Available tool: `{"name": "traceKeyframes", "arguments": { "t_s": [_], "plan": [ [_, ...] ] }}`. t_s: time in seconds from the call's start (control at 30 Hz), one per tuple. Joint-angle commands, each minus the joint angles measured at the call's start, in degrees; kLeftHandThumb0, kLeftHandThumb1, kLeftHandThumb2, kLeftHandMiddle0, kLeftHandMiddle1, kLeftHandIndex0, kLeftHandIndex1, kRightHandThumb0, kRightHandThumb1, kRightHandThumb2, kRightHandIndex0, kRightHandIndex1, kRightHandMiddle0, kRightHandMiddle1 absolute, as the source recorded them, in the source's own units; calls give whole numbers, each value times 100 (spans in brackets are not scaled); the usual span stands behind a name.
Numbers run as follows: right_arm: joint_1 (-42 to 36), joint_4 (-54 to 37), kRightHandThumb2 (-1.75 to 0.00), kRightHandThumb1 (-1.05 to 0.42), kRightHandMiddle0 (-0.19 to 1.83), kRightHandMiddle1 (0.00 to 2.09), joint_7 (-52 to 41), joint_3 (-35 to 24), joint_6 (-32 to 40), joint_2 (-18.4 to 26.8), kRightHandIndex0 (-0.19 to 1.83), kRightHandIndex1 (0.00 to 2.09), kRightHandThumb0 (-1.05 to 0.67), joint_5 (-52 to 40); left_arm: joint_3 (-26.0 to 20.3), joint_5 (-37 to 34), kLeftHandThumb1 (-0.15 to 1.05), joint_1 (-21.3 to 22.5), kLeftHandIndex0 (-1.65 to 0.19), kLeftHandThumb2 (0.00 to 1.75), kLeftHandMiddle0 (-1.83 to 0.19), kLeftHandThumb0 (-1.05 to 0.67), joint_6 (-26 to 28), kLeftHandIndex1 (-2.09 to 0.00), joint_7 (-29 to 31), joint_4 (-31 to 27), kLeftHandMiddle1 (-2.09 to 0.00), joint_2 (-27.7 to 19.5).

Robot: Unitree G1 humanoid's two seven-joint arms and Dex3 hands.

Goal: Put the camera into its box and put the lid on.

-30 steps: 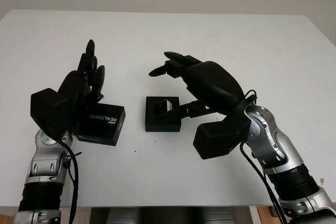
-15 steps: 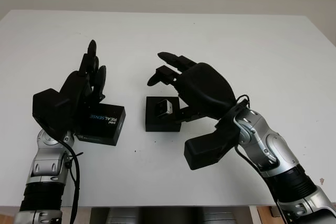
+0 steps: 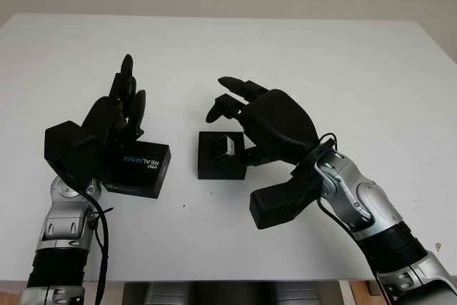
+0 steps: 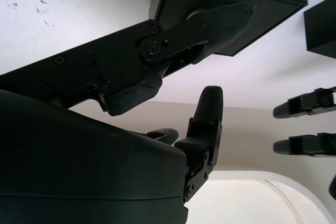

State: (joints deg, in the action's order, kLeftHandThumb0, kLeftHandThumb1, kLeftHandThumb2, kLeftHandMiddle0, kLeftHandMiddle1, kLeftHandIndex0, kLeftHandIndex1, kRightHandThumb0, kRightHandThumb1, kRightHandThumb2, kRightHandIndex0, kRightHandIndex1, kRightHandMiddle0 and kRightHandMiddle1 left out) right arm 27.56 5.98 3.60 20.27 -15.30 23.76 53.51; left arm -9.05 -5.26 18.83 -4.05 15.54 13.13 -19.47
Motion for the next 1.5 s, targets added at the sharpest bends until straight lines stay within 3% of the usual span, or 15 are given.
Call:
{"name": "traceKeyframes", "arguments": {
  "t_s": [0.0,0.5,0.77,1.47],
  "plan": [
    [93,50,-6,-99,38,103,78,30,25,26,34,13,-80,37,21,-19,105,-44,19,65,19,-87,-74,0,13,-21,0,36],
    [150,286,-5,-100,45,98,319,96,50,26,38,12,-77,92,47,30,105,-77,19,68,19,-87,-55,0,21,-27,0,23],
    [15,-13,-5,-98,44,101,-36,129,209,90,38,11,-78,107,28,7,105,-66,19,66,19,-87,-125,0,32,-6,0,20],
    [-38,-264,-6,-100,56,140,188,318,374,251,56,14,-80,890,-26,-65,105,-86,19,61,19,-88,-218,0,-17,5,0,50]
  ]
}}
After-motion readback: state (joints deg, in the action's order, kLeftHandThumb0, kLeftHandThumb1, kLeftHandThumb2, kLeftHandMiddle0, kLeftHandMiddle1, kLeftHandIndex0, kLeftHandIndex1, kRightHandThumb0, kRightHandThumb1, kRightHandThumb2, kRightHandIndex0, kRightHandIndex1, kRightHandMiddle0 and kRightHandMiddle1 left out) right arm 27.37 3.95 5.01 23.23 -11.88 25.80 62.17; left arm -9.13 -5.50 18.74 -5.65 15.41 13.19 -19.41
